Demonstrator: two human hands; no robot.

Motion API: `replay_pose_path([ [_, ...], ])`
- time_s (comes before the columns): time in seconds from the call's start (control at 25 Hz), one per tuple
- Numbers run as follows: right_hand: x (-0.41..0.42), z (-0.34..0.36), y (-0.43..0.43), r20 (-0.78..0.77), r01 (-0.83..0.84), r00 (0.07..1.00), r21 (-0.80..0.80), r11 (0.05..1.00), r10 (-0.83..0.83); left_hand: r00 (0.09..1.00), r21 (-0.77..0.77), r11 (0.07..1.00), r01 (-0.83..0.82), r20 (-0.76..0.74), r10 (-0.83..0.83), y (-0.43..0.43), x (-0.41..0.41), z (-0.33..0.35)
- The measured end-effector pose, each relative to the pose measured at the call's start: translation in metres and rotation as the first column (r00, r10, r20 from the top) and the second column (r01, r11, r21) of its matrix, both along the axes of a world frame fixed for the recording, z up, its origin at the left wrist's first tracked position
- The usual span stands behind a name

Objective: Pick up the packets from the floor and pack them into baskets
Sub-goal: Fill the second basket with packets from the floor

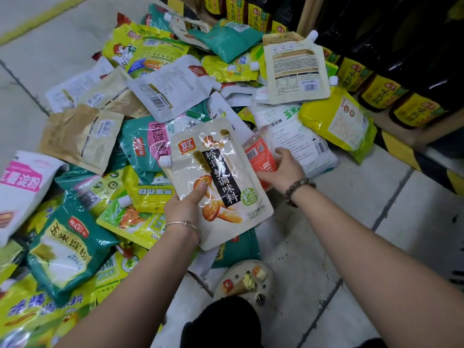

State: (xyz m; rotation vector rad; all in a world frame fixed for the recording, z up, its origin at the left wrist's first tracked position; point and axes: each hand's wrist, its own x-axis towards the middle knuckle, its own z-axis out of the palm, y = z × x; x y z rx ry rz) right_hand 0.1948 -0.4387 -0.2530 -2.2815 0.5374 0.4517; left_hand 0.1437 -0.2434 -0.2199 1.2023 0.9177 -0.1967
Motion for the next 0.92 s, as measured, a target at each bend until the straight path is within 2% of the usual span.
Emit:
replay_pose_path([
  [0.08, 0.000, -0.007, 0.010, -0.067, -0.066, 0.996, -0.099, 0.993, 0.060, 1.000, 0.014, 1.000, 0.009, 0.008, -0.009, 0.002, -0.001, -0.001],
  [0.12, 0.000, -0.009, 0.012, -0.090, -0.077, 0.994, -0.085, 0.993, 0.069, 1.000, 0.016, 1.000, 0.010, 0.007, -0.010, 0.003, -0.001, -0.001],
  [0.24, -0.011, -0.011, 0.005, -0.070, -0.003, 0.997, 0.118, 0.993, 0.012, 1.000, 0.019, 1.000, 0.006, -0.007, -0.006, 0.006, -0.001, -0.005],
  [0.32, -0.020, -0.007, -0.001, -0.044, 0.107, 0.994, 0.240, 0.965, -0.099, 1.000, 0.012, 1.000, 0.008, -0.001, -0.008, 0.007, 0.000, -0.006],
  [0.4, -0.021, 0.010, -0.010, -0.021, 0.242, 0.967, 0.406, 0.881, -0.255, 1.000, 0.005, 1.000, 0.009, 0.003, -0.009, 0.007, 0.001, -0.009],
  [0.48, -0.017, 0.036, -0.020, 0.007, 0.355, 0.900, 0.566, 0.744, -0.436, 1.000, -0.028, 0.999, 0.022, 0.000, -0.022, 0.006, 0.006, -0.008],
  [0.56, -0.009, 0.064, -0.025, 0.074, 0.388, 0.823, 0.652, 0.651, -0.564, 0.998, -0.078, 0.996, 0.052, 0.025, -0.050, 0.003, 0.018, 0.002],
  [0.64, -0.005, 0.092, -0.022, 0.152, 0.382, 0.780, 0.653, 0.654, -0.607, 0.990, -0.073, 0.992, 0.099, 0.106, -0.091, -0.003, 0.033, 0.024],
  [0.8, 0.002, 0.161, -0.021, 0.298, 0.363, 0.697, 0.638, 0.679, -0.652, 0.923, 0.045, 0.990, 0.131, 0.359, -0.139, -0.008, 0.066, 0.096],
  [0.92, -0.001, 0.233, -0.031, 0.354, 0.288, 0.667, 0.689, 0.665, -0.655, 0.885, 0.037, 0.989, 0.144, 0.441, -0.145, -0.016, 0.071, 0.153],
])
